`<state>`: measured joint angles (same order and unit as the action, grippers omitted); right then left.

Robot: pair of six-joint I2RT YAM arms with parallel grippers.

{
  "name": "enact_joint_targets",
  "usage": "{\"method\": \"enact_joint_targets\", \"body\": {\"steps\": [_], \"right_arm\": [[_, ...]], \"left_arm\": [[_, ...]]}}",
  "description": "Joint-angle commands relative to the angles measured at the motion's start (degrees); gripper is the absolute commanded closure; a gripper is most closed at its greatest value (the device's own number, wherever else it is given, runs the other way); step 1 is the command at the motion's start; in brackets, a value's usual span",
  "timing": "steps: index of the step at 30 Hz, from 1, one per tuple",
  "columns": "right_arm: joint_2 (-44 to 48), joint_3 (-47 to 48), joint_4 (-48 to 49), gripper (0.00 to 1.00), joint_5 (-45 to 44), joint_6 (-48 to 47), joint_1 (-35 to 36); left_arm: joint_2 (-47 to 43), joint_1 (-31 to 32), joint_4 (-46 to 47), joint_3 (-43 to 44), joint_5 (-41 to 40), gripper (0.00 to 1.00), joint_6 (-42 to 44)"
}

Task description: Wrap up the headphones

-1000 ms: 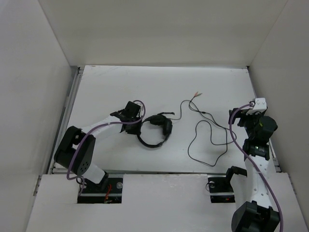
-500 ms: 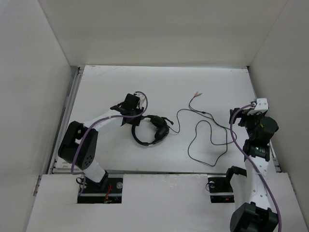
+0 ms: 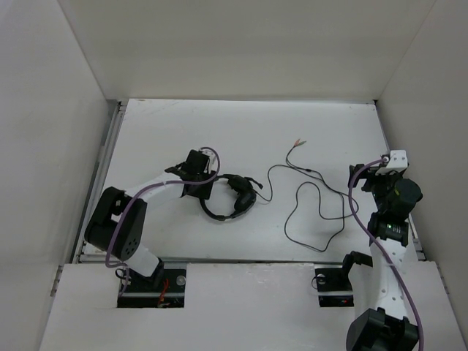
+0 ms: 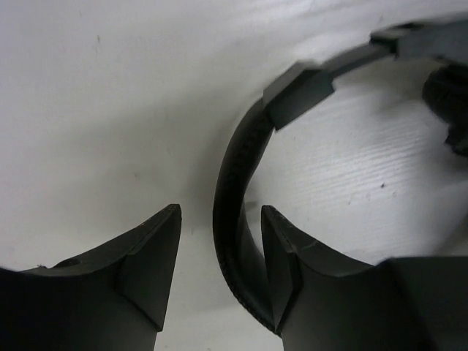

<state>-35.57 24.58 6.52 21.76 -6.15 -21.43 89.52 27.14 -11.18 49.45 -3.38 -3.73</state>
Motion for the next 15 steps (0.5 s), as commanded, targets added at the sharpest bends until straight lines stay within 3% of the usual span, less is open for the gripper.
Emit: {"method": "enact_joint_targets", "body": {"steps": [1, 12, 15], "right_arm": [[0.6, 0.1, 3.3, 0.0, 1.0, 0.7, -0.6], [0.5, 0.3, 3.3, 0.0, 1.1, 1.2, -2.2], [0.8, 0.1, 3.3, 0.0, 1.1, 1.2, -2.3]], "left_arm": [[-4.1, -0.3, -1.7, -3.6, 1.3, 0.56, -3.8], [-3.6, -1.3, 3.6, -7.3, 3.0, 0.69, -6.0], [-2.8, -1.3, 5.5, -7.5, 4.7, 0.79, -6.7]]}}
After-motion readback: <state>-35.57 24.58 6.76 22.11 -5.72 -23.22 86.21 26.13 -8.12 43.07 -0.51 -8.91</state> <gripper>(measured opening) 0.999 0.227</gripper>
